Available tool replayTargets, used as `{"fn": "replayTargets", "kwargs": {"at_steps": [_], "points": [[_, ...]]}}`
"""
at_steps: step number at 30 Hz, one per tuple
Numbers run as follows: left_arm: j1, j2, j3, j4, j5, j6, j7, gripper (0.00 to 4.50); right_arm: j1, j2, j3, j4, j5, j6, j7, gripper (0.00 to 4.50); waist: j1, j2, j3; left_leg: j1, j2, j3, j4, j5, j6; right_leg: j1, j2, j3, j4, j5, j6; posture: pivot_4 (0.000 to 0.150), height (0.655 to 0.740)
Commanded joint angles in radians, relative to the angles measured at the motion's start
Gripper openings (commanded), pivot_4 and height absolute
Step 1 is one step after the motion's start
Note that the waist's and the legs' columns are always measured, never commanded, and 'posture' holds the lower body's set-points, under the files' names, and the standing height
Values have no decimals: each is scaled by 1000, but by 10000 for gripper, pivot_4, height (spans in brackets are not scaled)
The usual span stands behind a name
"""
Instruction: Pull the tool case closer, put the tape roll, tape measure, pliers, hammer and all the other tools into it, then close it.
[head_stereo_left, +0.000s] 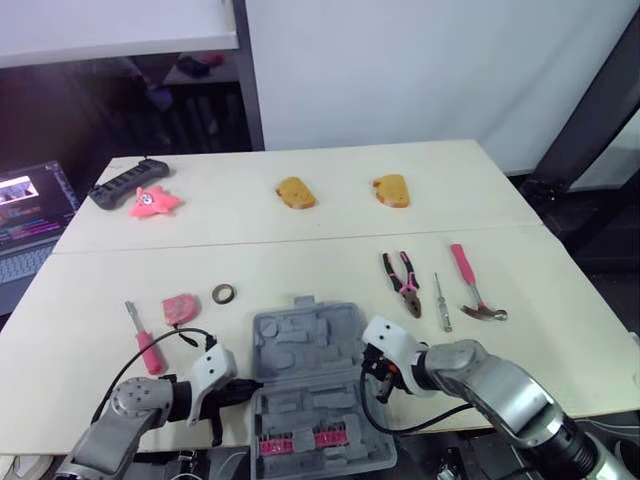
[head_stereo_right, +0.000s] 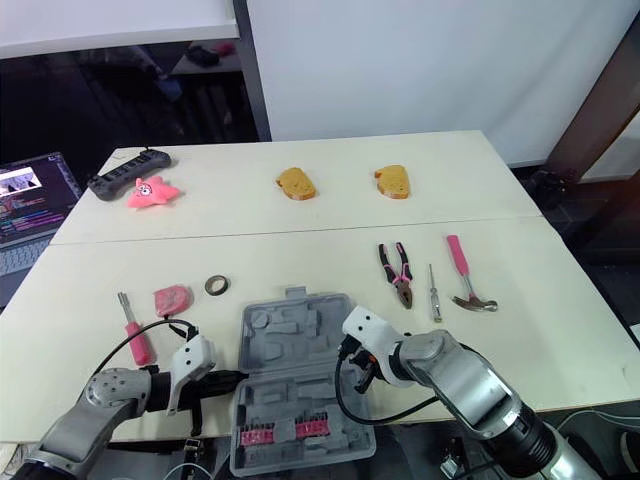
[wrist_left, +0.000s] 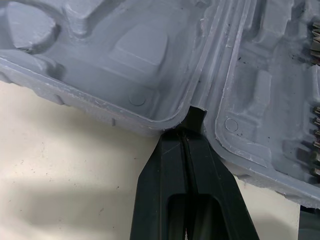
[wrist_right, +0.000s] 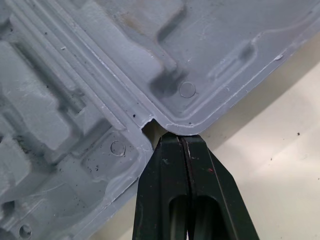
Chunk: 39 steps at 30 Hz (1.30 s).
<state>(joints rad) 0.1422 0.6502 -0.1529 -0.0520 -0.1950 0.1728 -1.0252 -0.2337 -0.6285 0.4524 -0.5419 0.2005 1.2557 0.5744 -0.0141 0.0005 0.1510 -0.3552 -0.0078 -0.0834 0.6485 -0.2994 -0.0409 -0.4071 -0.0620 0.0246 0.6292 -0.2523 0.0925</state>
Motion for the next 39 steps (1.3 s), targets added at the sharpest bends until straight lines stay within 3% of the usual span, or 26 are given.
{"fn": "replayTargets", "kwargs": {"at_steps": [1,39], "points": [[3,-4,-64,8,35,33,-3,0,-9,3,8,-18,18,-15,3,212,0,0,0,0,0,0,0,0,0,0,0,0,0,0,0,1500,7400],[-62,-30,-61,41,38,61,10,0,31,-34,-33,-10,29,-3,-28,212,5,0,1,-1,-1,-1,0,0,0,0,-2,-1,-2,-3,4,1500,7400]]}}
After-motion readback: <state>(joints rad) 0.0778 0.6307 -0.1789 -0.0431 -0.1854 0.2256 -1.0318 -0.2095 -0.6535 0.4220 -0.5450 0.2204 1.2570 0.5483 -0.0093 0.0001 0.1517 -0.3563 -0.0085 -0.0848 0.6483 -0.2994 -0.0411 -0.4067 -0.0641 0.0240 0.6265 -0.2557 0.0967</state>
